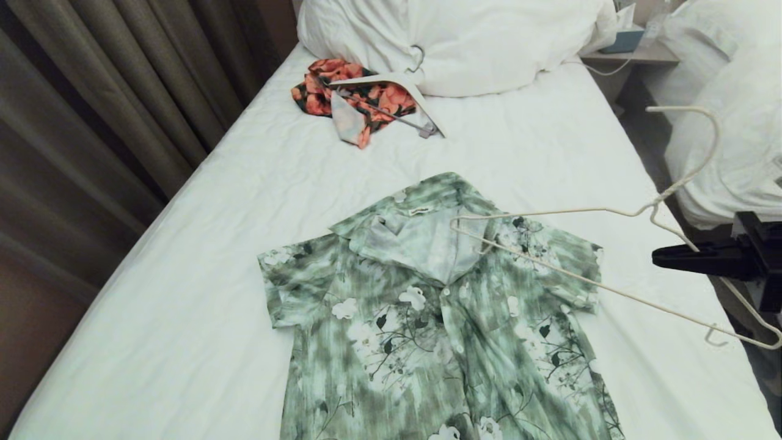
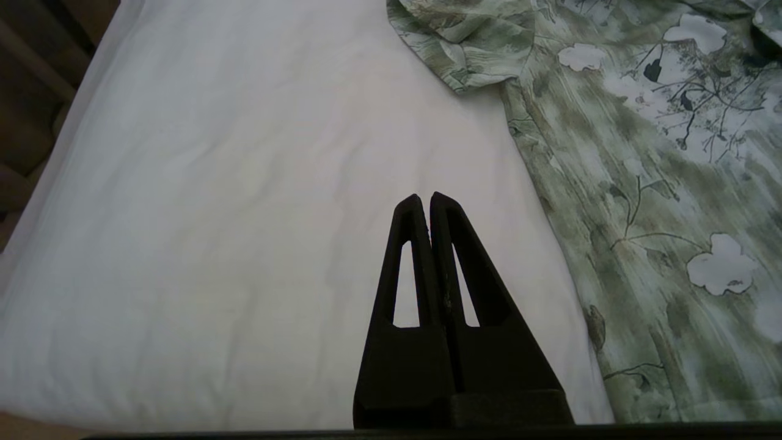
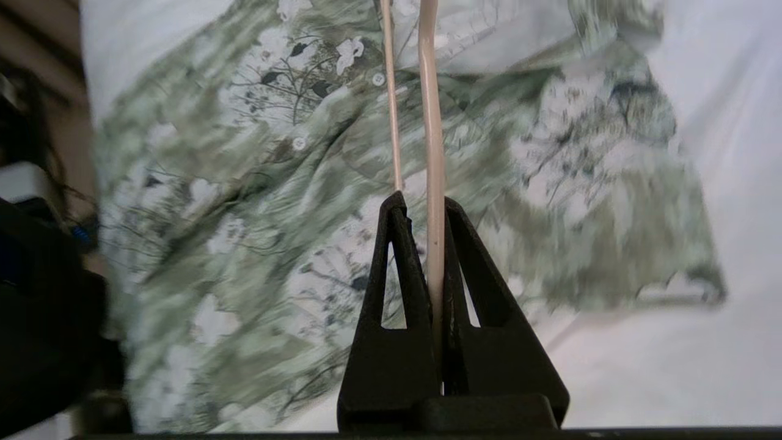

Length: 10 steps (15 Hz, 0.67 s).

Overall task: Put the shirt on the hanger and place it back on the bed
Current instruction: Lift the shirt and hanger

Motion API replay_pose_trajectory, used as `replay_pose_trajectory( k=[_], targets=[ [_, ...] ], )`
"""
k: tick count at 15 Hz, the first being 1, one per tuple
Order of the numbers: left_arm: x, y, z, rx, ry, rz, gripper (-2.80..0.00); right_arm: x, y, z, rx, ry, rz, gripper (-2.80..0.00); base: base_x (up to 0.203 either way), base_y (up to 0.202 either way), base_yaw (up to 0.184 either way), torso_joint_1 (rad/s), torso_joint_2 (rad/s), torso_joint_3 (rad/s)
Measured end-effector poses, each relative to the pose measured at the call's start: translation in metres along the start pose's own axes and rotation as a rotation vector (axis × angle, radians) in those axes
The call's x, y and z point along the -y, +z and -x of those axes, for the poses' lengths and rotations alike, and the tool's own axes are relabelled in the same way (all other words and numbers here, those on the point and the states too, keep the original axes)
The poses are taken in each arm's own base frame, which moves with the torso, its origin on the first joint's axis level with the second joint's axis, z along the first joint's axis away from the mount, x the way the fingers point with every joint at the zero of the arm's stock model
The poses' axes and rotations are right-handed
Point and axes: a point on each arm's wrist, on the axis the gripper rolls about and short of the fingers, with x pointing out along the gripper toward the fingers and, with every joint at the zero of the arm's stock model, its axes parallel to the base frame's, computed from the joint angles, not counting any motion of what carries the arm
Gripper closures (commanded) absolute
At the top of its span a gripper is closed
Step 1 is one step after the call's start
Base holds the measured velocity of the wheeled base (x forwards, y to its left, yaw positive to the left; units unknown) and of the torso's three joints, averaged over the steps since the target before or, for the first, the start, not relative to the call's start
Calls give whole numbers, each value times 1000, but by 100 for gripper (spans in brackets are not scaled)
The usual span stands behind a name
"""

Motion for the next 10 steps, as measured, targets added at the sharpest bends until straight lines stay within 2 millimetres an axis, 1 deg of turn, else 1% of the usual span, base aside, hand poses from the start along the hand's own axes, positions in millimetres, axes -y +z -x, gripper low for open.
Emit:
replay_pose_trajectory(
  k=[3, 5, 8, 10],
  targets=[
    [0, 0, 0, -1, -1, -10, 0, 3, 11, -7, 25, -22, 118, 0, 0, 0, 0, 0, 0, 0],
    [0, 0, 0, -1, -7, -60, 0, 3, 12, -3, 43, -24, 131, 0, 0, 0, 0, 0, 0, 0],
    [1, 16, 2, 23, -83, -59, 0, 3, 12, 9, 114, 12, 124, 0, 0, 0, 0, 0, 0, 0],
    [2, 27, -4, -31, -172, -43, 0, 3, 12, 15, 138, 18, 108, 0, 0, 0, 0, 0, 0, 0]
  ],
)
